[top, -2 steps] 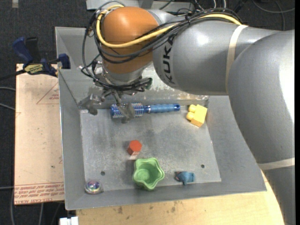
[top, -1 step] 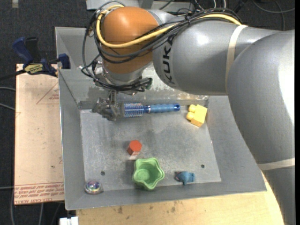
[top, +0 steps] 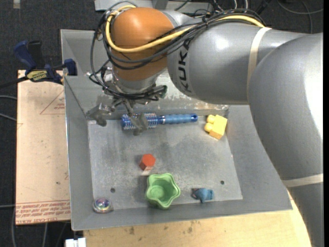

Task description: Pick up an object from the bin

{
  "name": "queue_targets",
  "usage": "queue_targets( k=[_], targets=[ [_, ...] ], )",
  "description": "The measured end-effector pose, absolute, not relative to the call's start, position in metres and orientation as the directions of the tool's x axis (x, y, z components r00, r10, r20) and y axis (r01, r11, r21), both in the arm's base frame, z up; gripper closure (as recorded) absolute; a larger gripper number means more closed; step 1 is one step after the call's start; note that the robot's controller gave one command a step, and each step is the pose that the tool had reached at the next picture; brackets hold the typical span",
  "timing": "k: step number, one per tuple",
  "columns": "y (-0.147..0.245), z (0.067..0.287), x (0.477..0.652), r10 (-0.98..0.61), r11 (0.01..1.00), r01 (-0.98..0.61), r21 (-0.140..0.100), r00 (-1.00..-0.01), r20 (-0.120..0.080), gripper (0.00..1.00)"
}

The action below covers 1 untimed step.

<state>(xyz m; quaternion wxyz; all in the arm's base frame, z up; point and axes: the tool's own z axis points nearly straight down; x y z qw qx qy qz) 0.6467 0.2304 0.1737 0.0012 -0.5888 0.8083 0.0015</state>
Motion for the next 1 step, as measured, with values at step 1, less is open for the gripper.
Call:
queue_targets(
  k=[1],
  targets=[
    [0.1295,0.1346,0.6236,-0.978,0.208,-0.978,0.003,-0.208,0.003,0.0]
  ],
)
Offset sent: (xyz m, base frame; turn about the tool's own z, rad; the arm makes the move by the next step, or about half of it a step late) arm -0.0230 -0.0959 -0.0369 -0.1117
